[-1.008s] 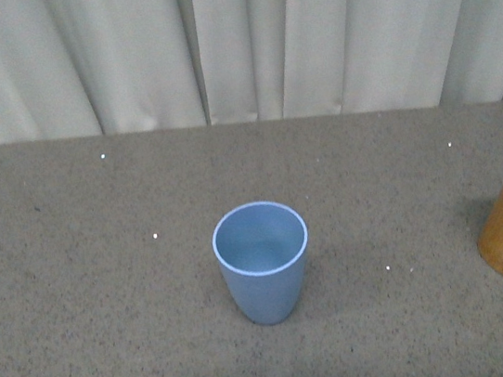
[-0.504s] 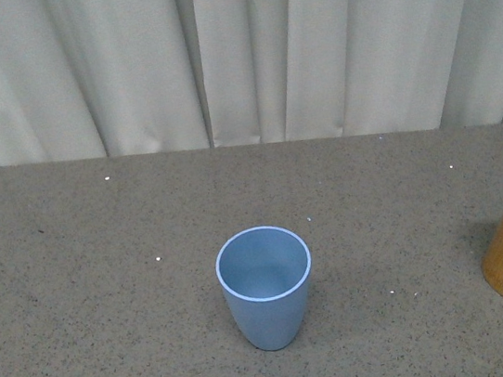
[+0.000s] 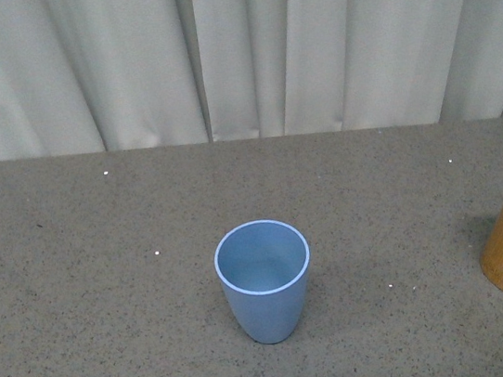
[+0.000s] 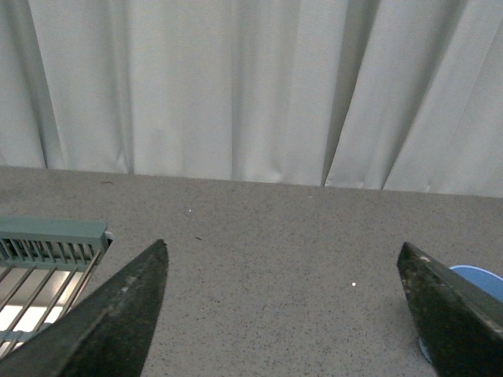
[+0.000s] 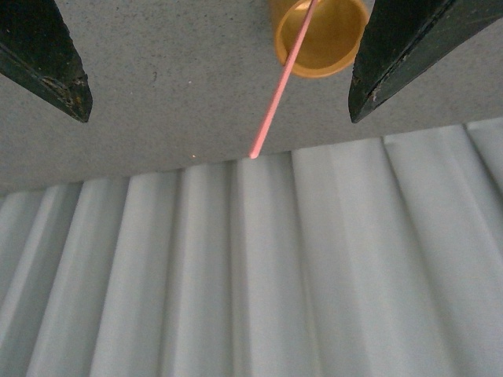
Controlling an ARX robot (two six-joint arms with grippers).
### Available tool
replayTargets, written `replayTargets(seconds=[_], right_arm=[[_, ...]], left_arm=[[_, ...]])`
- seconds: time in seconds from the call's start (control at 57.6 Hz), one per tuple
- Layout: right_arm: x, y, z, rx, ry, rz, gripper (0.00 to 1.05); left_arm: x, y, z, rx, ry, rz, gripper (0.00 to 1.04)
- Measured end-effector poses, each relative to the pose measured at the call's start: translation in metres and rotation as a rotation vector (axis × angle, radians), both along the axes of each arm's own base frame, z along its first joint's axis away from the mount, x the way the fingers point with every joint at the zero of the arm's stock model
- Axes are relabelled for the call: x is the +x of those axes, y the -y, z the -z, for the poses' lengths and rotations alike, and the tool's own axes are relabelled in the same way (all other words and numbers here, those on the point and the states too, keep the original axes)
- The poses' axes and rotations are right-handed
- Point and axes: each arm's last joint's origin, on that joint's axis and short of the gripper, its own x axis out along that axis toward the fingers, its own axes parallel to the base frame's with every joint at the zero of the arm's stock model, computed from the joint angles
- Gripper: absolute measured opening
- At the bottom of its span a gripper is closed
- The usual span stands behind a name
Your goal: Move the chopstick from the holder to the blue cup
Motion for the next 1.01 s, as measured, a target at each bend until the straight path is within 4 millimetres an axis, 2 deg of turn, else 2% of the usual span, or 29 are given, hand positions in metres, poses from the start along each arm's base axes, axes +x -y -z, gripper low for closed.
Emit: replayTargets(seconds=[0.052,0.243,0.452,0.66,1.008], right_arm=[[0.018,0.007,-0.001,0.025,-0.062,0.022,0.95],[0.076,0.023,0.008,0.128,-0.245,0.076,0.95],[0.118,0.008,0.007,0.156,-0.304,0.074,0.95],[0.141,0.002,0.023,0.157,-0.366,0.107,0.95],[0.160,-0.005,0.044,0.167,-0.412,0.131,0.95]], left_arm=[[0.000,0.000,0.000,0.001,0.000,0.000,1.00],[0.000,0.000,0.000,0.000,0.000,0.000,0.98],[0.000,0.000,0.000,0.000,0.000,0.000,0.98],[0.000,0.000,0.000,0.000,0.000,0.000,0.98],[0.000,0.000,0.000,0.000,0.000,0.000,0.98]])
